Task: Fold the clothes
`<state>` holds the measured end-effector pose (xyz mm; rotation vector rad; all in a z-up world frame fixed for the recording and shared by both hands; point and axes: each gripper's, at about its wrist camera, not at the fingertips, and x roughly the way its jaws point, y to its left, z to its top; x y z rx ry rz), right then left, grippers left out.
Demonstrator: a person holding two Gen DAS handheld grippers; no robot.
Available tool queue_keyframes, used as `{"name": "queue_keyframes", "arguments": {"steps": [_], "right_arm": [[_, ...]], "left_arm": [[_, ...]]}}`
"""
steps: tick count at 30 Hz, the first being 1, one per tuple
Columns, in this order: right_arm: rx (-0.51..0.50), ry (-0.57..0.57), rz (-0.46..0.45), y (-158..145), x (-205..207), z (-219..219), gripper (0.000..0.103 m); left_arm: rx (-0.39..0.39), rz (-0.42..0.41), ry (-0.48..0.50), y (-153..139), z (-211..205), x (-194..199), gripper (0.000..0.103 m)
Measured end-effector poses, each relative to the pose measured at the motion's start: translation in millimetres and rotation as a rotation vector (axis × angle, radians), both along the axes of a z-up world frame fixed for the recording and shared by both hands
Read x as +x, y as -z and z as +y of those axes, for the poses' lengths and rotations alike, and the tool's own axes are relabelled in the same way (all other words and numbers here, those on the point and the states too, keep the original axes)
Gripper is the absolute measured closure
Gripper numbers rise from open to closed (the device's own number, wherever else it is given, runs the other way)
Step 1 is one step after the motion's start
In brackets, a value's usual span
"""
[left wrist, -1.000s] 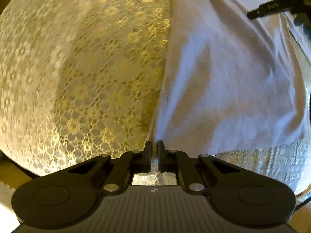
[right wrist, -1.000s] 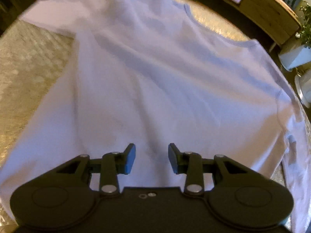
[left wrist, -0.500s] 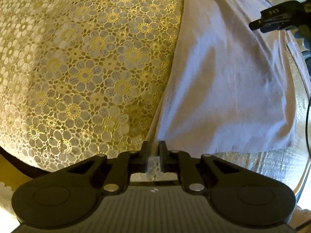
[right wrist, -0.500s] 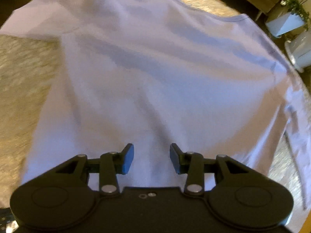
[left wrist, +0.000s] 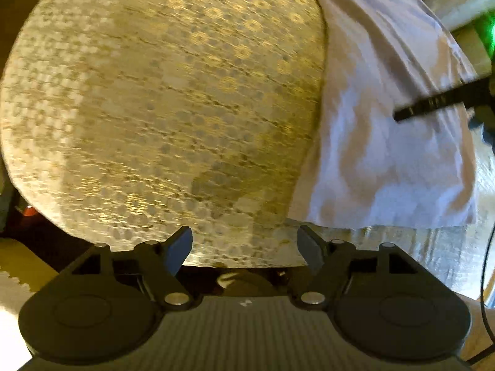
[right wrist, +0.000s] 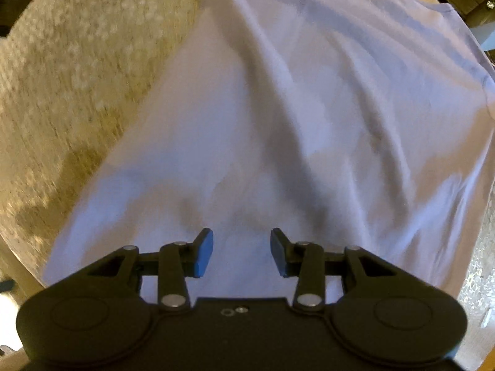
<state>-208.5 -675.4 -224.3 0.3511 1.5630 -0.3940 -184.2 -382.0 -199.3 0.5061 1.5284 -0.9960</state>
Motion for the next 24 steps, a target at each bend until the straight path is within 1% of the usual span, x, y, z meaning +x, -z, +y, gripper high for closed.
{"name": "queue_keyframes", "arguments": {"steps": [1, 2, 4, 6, 7, 9, 13, 15, 18, 20, 22, 24], "right_arm": [[0.0, -0.003, 0.01, 3.3, -2.1, -0.1, 0.0], [0.0, -0.006, 0.003, 5.0, -4.7, -0.6, 0.0], [-0.001, -0.025, -0.025, 4.4, -7.8, -1.0, 0.0], [-0.002, -0.06, -0.029, 4.4, -8.9, -0.6, 0.0], [-0.003, -0.078, -0.028, 4.6, -9.1, -0.3, 0.0], [-0.002, -0.095, -0.02, 5.0, -7.7, -0.7, 0.0], [0.024, -0.1, 0.015, 7.9, -0.2, -6.8, 0.0], [0.038, -0.125, 0.033, 9.8, 3.1, -7.8, 0.0], [0.029, -0.175, 0.044, 11.4, 4.8, -4.4, 0.0], [0.023, -0.169, 0.042, 11.5, 4.4, -5.6, 0.0], [0.021, -0.138, 0.058, 11.0, 7.4, -10.1, 0.0], [-0.014, -0.077, 0.071, 4.9, 15.4, -16.6, 0.0]], "left_arm": [[0.001, -0.01, -0.008, -20.7, 9.8, -4.7, 0.029], [0.005, -0.028, -0.018, -26.6, 12.6, -5.6, 0.029], [0.018, -0.063, -0.038, -78.7, 39.2, -14.2, 0.029], [0.035, -0.09, -0.066, -95.8, 44.1, -16.5, 0.029], [0.039, -0.099, -0.078, -92.5, 38.9, -10.7, 0.029], [0.057, -0.116, -0.104, -126.6, 50.3, -11.4, 0.029], [0.087, -0.134, -0.18, -141.6, 43.5, 6.9, 0.029], [0.087, -0.142, -0.195, -141.1, 34.5, 18.9, 0.029], [0.084, -0.153, -0.174, -134.9, 24.3, 46.0, 0.029], [0.081, -0.156, -0.156, -129.9, 19.5, 62.5, 0.029], [0.07, -0.156, -0.129, -121.1, 10.5, 85.3, 0.029], [0.045, -0.15, -0.091, -106.8, -4.6, 117.1, 0.029]]}}
